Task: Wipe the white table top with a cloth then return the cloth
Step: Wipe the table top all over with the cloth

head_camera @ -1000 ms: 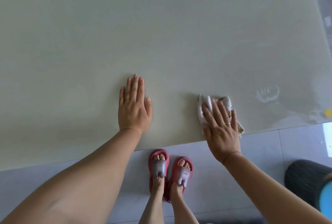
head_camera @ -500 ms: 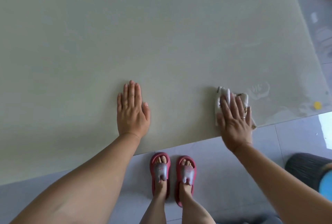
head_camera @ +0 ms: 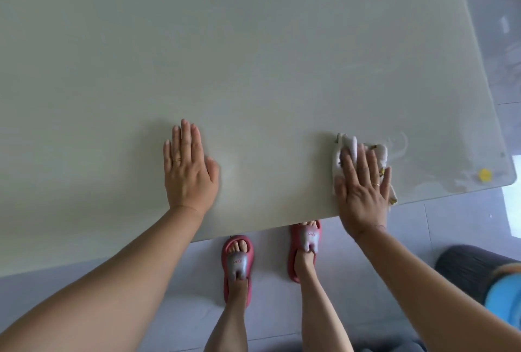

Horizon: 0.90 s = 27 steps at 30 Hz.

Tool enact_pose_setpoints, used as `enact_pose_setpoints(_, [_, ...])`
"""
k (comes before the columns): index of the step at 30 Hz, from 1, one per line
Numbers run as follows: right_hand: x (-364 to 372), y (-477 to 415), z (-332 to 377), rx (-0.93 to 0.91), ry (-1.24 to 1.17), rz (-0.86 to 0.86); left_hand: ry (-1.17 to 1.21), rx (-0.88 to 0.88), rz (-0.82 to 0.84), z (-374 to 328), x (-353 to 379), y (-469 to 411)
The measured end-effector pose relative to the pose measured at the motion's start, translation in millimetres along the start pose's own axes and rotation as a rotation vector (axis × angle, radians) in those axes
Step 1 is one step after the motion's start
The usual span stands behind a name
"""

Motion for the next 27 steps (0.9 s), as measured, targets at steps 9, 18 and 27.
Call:
enact_pose_setpoints(9, [3, -22, 37, -0.768, 0.116, 0.044, 0.056, -0.01, 0.043, -90, 30, -23])
enact_pose_setpoints(18, [6, -32, 68, -0.459, -0.012, 0.038, -0.002, -0.008, 0.003, -88, 31, -22])
enact_pose_setpoints(27, [-7, -105, 50, -0.44, 0.003, 0.084, -0.008, -0.017, 0.004, -86, 34, -21])
Point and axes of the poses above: each hand's wrist, its own y-axis away from the middle knuckle, its own x-axis out of the palm, z = x × y, the point moved 5 cm from there along -y, towards the middle knuckle, and after that the axes turned 7 degrees about -z, right-handed, at the moved point
